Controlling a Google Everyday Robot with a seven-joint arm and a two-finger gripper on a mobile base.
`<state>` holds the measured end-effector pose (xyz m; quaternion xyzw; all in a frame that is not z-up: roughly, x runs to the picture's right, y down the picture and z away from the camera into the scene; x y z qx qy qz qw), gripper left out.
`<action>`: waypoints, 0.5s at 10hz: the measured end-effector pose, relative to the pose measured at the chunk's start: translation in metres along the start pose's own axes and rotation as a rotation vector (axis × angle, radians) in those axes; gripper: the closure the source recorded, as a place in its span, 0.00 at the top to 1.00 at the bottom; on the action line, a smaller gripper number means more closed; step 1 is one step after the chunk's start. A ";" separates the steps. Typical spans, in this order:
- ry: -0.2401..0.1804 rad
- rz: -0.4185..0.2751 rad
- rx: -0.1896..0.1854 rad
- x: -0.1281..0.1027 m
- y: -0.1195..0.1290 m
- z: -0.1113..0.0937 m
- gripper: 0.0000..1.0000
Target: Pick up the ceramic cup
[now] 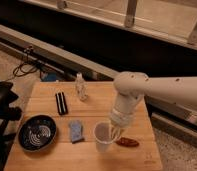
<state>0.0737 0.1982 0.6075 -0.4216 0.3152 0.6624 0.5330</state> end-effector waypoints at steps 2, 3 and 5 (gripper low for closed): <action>-0.004 -0.022 -0.001 0.005 0.010 -0.014 0.00; -0.007 -0.029 -0.002 0.005 0.012 -0.017 0.00; -0.011 -0.042 -0.005 0.007 0.024 -0.025 0.00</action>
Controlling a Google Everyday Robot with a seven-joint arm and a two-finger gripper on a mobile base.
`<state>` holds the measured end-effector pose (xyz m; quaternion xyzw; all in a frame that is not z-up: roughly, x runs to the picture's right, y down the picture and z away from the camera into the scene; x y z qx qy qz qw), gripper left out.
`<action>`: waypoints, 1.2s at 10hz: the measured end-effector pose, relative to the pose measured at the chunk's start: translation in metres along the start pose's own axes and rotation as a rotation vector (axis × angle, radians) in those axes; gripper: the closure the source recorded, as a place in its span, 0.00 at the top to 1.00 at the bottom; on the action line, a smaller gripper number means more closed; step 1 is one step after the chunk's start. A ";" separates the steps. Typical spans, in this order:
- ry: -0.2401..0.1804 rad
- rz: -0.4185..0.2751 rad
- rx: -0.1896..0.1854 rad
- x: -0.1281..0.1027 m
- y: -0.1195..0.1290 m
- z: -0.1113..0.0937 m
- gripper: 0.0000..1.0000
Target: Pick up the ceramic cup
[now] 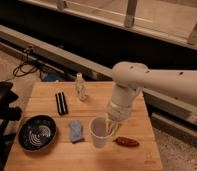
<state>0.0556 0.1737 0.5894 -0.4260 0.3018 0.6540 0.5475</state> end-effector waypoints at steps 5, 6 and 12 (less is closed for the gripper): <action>-0.001 -0.019 -0.005 0.001 0.012 -0.013 0.00; -0.001 -0.021 -0.007 0.001 0.013 -0.017 0.00; -0.007 -0.053 -0.011 0.003 0.032 -0.040 0.00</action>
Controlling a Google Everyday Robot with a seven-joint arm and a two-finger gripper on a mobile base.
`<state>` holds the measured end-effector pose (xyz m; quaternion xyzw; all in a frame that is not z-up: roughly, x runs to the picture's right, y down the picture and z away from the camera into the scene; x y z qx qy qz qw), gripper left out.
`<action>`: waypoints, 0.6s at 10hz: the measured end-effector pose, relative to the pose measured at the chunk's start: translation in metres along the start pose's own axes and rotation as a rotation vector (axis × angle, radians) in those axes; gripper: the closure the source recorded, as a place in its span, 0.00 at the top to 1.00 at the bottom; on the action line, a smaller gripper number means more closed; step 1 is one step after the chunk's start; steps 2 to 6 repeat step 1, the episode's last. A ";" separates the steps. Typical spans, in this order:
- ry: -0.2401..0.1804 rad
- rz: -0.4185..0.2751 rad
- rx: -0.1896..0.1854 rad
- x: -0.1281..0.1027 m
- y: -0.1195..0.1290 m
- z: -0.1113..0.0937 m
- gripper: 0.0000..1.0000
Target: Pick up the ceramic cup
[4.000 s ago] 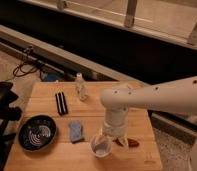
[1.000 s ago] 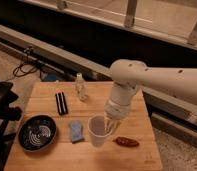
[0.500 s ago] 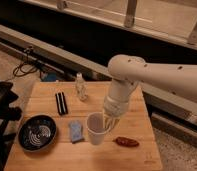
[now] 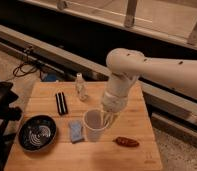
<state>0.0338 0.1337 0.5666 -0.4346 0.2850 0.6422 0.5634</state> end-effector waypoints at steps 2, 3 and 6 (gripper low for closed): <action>-0.002 -0.008 0.001 -0.001 0.007 -0.004 0.00; -0.002 -0.008 0.001 -0.001 0.007 -0.004 0.00; -0.002 -0.008 0.001 -0.001 0.007 -0.004 0.00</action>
